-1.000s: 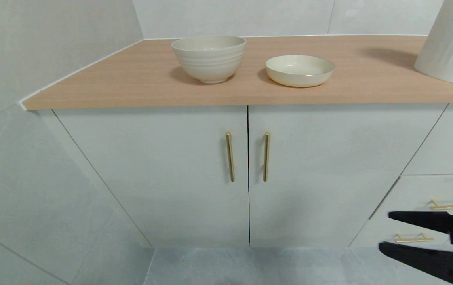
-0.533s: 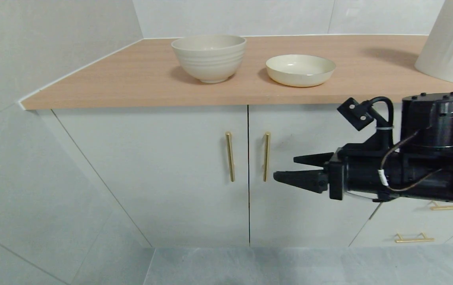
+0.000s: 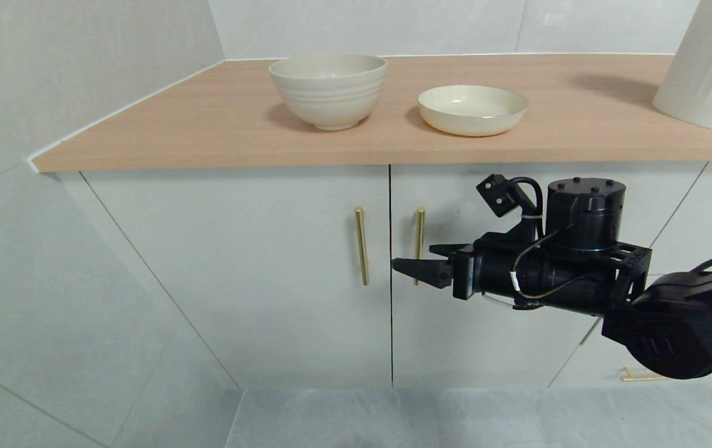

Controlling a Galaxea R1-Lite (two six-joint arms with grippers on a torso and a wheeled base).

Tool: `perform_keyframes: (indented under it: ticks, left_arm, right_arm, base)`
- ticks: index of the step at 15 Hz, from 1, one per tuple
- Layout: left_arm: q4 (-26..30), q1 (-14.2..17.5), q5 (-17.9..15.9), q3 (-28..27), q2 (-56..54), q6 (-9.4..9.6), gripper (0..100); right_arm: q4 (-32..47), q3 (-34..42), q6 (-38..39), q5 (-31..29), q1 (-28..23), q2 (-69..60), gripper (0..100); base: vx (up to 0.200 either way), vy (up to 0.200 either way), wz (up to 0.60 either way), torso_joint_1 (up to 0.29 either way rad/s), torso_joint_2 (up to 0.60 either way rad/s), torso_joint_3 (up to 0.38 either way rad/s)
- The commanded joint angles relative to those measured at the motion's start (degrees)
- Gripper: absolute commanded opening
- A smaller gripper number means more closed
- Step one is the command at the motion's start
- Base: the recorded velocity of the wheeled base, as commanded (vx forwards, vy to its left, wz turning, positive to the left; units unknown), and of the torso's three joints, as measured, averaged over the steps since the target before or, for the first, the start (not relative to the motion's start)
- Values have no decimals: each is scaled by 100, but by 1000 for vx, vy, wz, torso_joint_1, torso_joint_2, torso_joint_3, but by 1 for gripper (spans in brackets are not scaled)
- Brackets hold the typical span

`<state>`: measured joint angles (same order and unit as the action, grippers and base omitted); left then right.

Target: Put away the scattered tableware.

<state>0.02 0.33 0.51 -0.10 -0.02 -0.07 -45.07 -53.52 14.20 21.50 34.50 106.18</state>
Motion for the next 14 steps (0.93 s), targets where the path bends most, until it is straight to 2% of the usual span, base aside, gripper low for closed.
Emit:
perform_keyframes:
  ticks: [1, 4, 6, 9, 14]
  left_arm:
    - [6, 2, 2, 1, 2, -1, 100]
    - [-2, 2, 2, 1, 2, -1, 100]
    - [6, 2, 2, 1, 2, -1, 100]
    - [-2, 2, 2, 1, 2, -1, 100]
    - [6, 2, 2, 1, 2, -1, 100]
  right_arm:
    - [-345, -27, 144, -147, 39, 351, 100]
    - [-538, -133, 144, -542, 66, 535, 100]
    - [-608, -168, 197, -551, 74, 544, 100]
    - [-1136, -141, 540, -568, 303, 623, 100]
    - [-1197, -54, 786, -560, 373, 641, 100]
  base:
    - [0, 0, 0, 0, 0, 0]
    - [0, 0, 0, 0, 0, 0]
    - [0, 0, 0, 0, 0, 0]
    - [0, 0, 0, 0, 0, 0]
    - [0, 0, 0, 0, 0, 0]
